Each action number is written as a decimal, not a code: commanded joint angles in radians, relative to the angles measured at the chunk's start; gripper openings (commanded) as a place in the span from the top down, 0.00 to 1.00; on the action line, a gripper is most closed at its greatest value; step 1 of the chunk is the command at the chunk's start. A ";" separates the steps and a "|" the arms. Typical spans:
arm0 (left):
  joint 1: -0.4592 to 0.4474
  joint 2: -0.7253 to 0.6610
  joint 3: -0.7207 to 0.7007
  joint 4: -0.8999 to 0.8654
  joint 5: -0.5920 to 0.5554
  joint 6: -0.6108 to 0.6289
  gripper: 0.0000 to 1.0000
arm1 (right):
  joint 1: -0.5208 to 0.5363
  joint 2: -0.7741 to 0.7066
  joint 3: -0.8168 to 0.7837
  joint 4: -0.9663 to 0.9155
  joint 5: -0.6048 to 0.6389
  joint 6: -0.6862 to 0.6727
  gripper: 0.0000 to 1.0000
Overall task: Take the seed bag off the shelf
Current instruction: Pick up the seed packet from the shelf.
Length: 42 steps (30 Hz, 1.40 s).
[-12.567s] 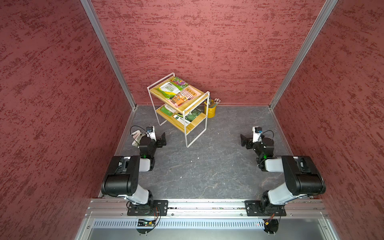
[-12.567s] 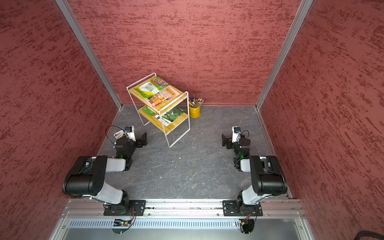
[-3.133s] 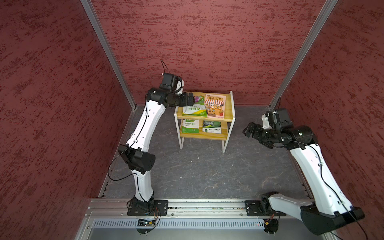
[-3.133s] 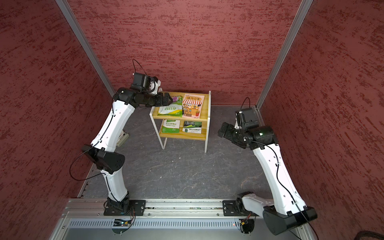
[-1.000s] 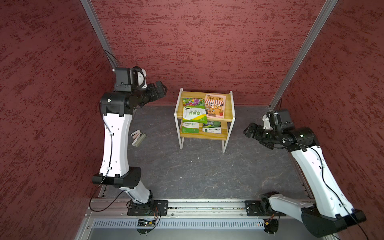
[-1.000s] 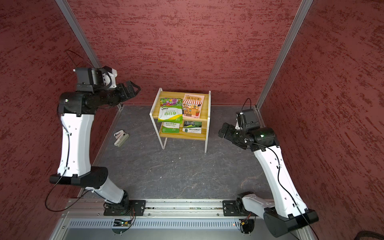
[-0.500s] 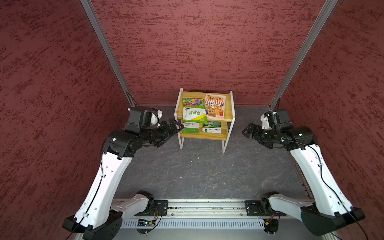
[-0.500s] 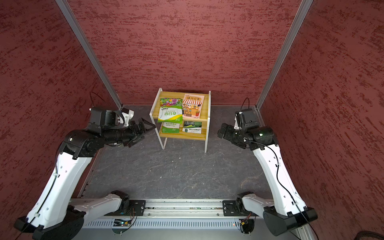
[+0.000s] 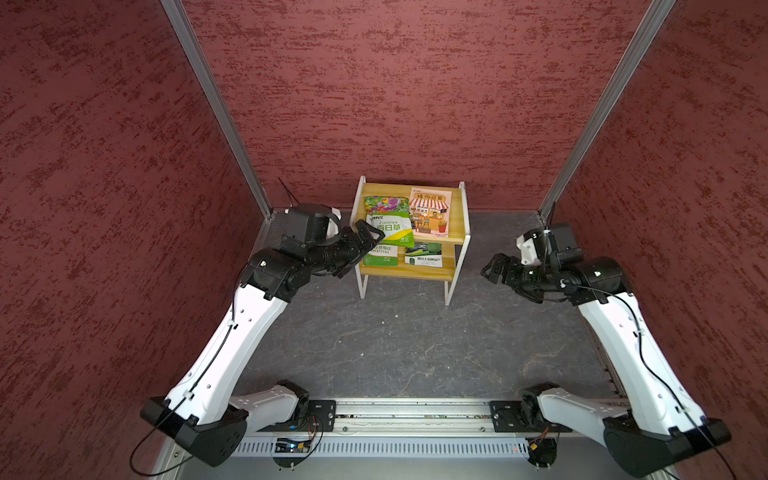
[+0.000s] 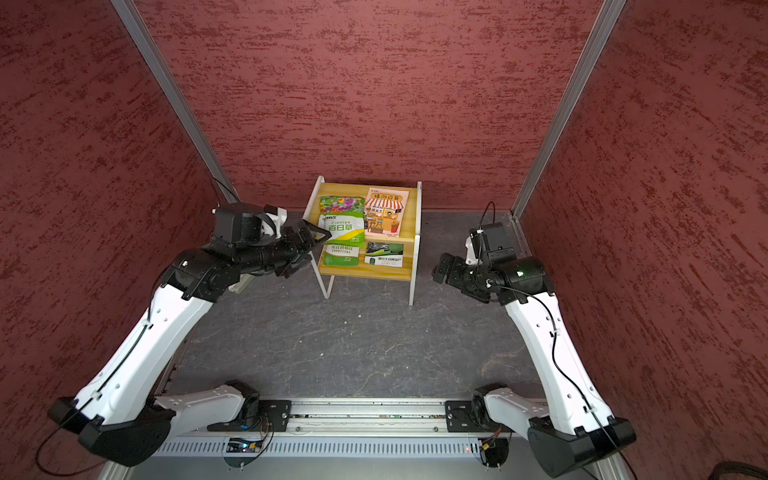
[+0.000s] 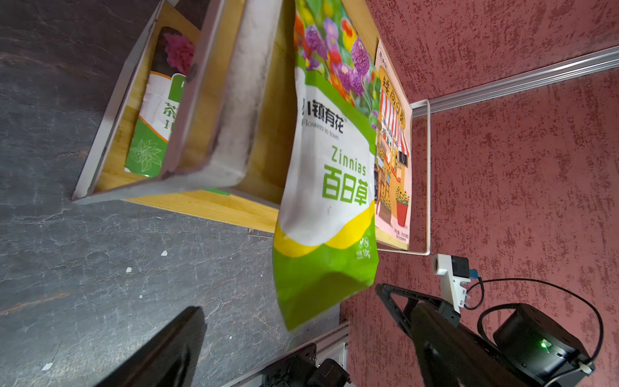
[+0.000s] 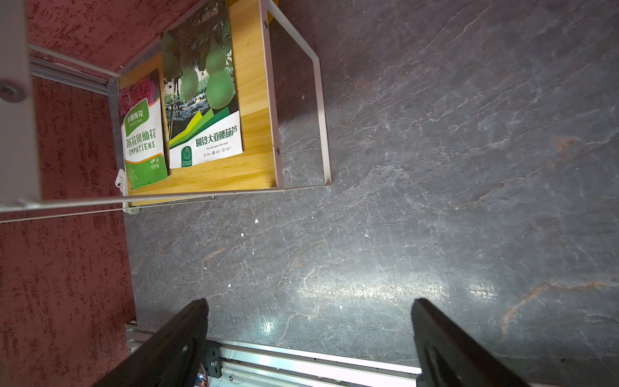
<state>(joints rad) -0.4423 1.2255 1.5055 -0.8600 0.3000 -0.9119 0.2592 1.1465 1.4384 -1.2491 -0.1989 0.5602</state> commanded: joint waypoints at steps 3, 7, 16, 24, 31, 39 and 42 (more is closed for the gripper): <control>-0.008 0.038 0.030 0.074 -0.036 0.002 0.00 | 0.009 -0.018 -0.004 0.026 -0.015 -0.004 0.02; -0.008 0.059 0.028 0.123 -0.026 -0.017 0.00 | 0.008 -0.016 -0.003 0.034 -0.018 0.004 0.02; -0.015 0.058 -0.022 0.289 0.007 -0.105 0.00 | 0.009 -0.012 -0.008 0.040 -0.019 0.007 0.02; -0.018 0.059 -0.044 0.285 -0.004 -0.100 0.00 | 0.009 -0.016 -0.016 0.045 -0.019 0.007 0.02; -0.019 0.053 -0.063 0.282 -0.002 -0.101 0.10 | 0.009 -0.019 -0.019 0.044 -0.020 0.009 0.02; -0.019 0.021 -0.065 0.292 -0.002 -0.129 0.17 | 0.009 -0.028 -0.029 0.047 -0.025 0.013 0.02; -0.022 0.017 -0.053 0.283 0.001 -0.131 0.16 | 0.008 -0.032 -0.037 0.051 -0.028 0.017 0.02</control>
<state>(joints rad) -0.4568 1.2686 1.4414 -0.6018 0.2935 -1.0378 0.2592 1.1347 1.4101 -1.2221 -0.2157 0.5690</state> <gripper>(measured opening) 0.835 0.983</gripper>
